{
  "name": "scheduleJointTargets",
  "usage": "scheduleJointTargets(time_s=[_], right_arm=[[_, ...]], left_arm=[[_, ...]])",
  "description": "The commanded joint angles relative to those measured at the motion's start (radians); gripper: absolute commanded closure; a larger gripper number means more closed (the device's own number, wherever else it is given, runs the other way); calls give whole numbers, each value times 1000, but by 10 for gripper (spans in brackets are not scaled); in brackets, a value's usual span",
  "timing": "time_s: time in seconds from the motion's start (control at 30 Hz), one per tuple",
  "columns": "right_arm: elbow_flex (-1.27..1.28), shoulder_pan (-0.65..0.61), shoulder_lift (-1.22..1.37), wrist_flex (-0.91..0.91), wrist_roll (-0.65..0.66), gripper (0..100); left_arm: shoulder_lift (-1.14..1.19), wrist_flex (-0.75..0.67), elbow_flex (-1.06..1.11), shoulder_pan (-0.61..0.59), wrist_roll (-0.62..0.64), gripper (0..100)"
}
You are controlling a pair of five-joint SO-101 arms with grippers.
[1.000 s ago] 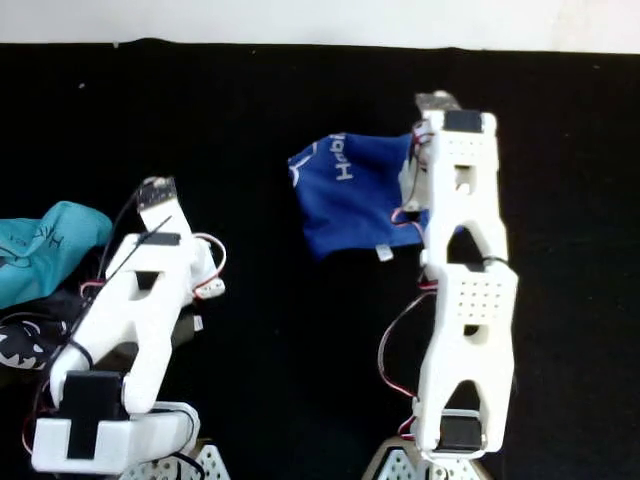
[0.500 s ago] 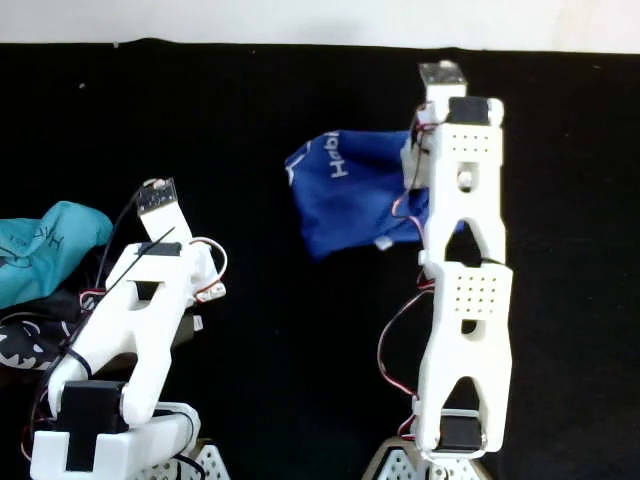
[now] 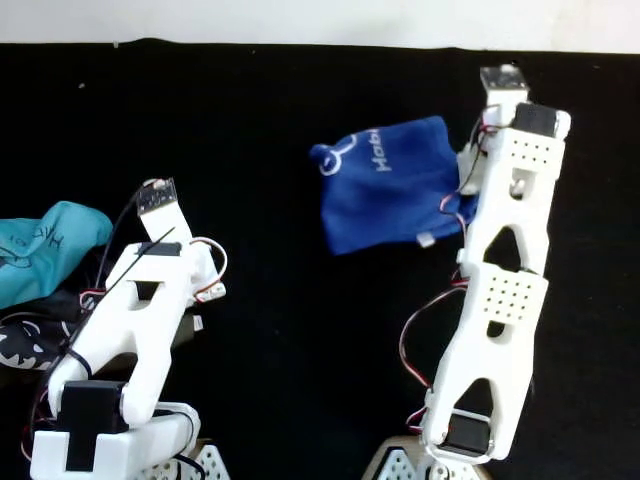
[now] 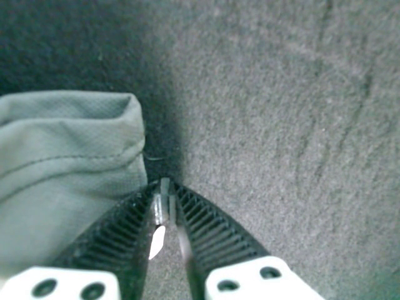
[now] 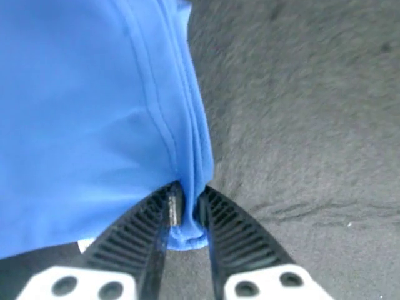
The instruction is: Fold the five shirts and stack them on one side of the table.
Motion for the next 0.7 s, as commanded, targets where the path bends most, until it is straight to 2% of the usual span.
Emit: scheduleJointTargets(time_s=[0.0,0.1,0.17,0.33,0.47,0.53,0.67], right_arm=[[5,2,-19,7,31,947],[-24,-4,-38,12,32,827],[-64,-4,-74,12,31,796],[-140,-74,-194,2,29,832],[-113,-174,-171,-4,28,833],[-82,-213,-136,-2,28,848],[-77,-257,-39,-12,28,875]], left_arm=[[-4,-26,2,-8,2,988],[-4,-26,2,-8,2,988],[-4,-26,2,-8,2,988],[-4,-26,2,-8,3,988],[-10,-23,-7,-4,2,987],[-8,-12,-67,-4,2,987],[8,103,-248,8,8,986]])
